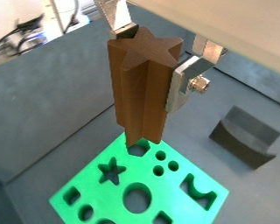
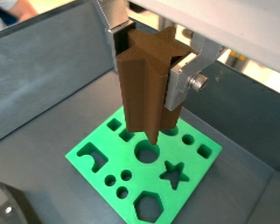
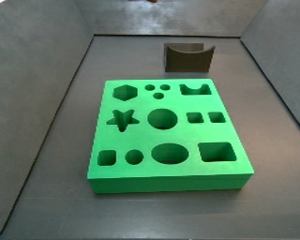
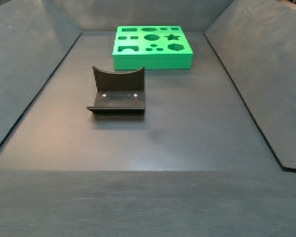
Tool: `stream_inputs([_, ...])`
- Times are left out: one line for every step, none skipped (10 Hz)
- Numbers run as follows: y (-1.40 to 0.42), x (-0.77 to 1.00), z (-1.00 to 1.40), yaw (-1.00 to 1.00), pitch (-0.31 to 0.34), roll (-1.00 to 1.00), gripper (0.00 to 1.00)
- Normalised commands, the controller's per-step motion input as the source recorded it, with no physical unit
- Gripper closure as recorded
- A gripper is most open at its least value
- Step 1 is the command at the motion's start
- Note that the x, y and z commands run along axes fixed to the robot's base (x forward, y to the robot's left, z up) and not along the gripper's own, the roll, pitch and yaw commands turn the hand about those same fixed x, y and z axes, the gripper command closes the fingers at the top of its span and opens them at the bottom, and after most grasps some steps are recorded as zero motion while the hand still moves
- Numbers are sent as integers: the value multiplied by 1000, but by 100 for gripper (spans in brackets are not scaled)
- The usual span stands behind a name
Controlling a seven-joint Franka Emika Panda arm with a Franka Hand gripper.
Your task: Insert the star object.
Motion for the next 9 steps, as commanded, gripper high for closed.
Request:
stream_inputs([-191, 0, -1000, -883, -86, 37, 100])
stream_inputs([-194, 0, -1000, -877, -84, 37, 100])
stream_inputs([-191, 0, -1000, -877, -80, 37, 100])
stream_inputs([-171, 0, -1000, -869, -20, 46, 100])
stream_inputs([-174, 103, -769, -780, 0, 99, 100])
stream_inputs([-117, 111, -697, -763, 0, 97, 100])
stream_inputs([-129, 37, -706, -706, 0, 104, 100])
stream_inputs([-177, 11, -689, -474, 0, 151, 100])
stream_inputs([-117, 0, -629, -77, -71, 221, 100])
